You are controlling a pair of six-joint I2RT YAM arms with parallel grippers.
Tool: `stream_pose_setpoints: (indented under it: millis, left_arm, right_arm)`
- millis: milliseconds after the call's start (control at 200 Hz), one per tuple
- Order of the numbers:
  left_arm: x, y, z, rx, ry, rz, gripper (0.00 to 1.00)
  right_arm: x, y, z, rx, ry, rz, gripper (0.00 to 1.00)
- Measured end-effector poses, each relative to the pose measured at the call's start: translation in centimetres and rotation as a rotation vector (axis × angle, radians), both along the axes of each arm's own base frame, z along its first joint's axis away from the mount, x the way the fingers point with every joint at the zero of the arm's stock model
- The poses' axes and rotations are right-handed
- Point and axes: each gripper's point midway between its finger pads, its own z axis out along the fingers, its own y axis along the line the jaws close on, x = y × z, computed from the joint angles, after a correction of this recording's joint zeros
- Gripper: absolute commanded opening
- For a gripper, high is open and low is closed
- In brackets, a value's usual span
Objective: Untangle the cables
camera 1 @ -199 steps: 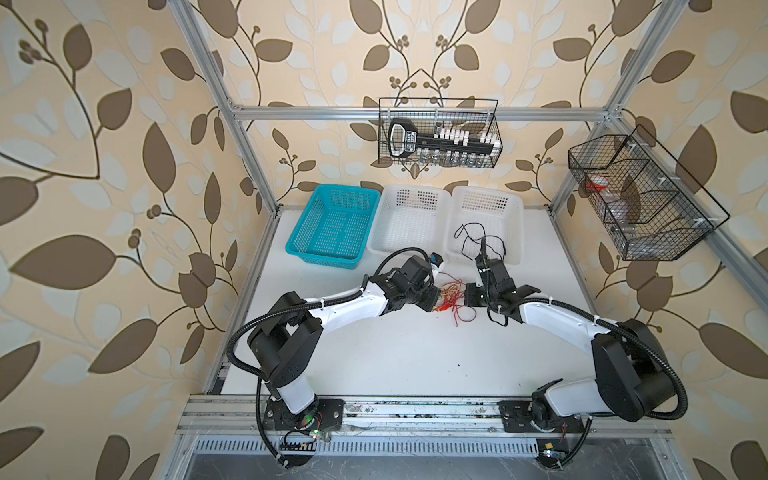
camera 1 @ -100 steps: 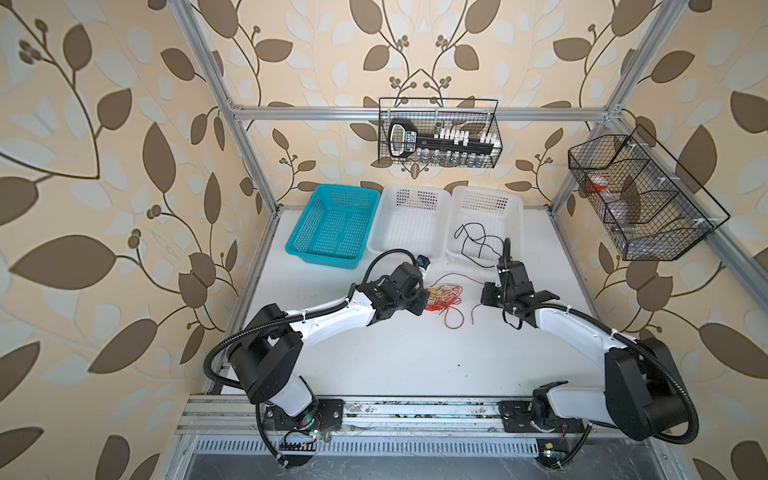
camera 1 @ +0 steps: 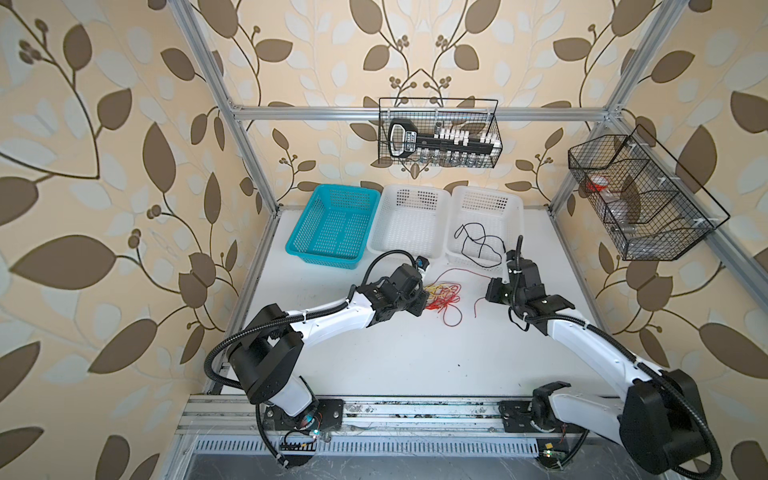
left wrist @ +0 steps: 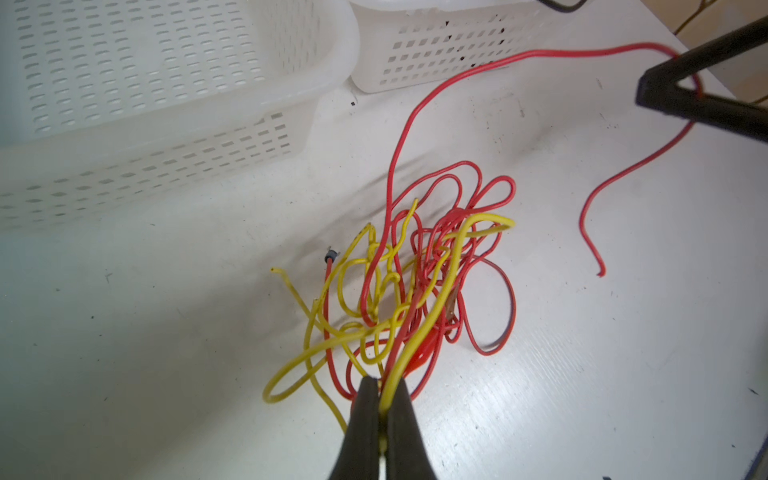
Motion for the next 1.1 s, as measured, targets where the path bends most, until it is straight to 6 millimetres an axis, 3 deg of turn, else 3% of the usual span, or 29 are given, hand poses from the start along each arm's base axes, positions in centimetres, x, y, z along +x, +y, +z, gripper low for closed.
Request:
stream_pose_setpoints:
  millis: [245, 410, 545, 685, 1105]
  left_arm:
    - [0.2, 0.3, -2.0, 0.02, 0.043, 0.028, 0.0]
    - [1.0, 2.1, -3.1, 0.026, 0.075, 0.088, 0.0]
    - [1.8, 5.0, -4.8, 0.039, 0.119, 0.174, 0.0]
    - [2.1, 6.9, -5.7, 0.045, 0.145, 0.228, 0.0]
    - [2.2, 6.6, -4.4, 0.006, 0.126, 0.226, 0.0]
  right_arm:
    - [0.8, -1.6, 9.1, 0.023, -0.209, -0.053, 0.0]
    - [0.5, -4.6, 12.1, 0.022, -0.273, -0.142, 0.0]
    - [-0.1, -7.0, 12.9, 0.005, -0.284, -0.21, 0.0]
    - [-0.5, -7.4, 13.2, -0.005, -0.282, -0.215, 0.0]
    - [-0.1, -5.5, 11.9, 0.027, -0.234, -0.133, 0.0]
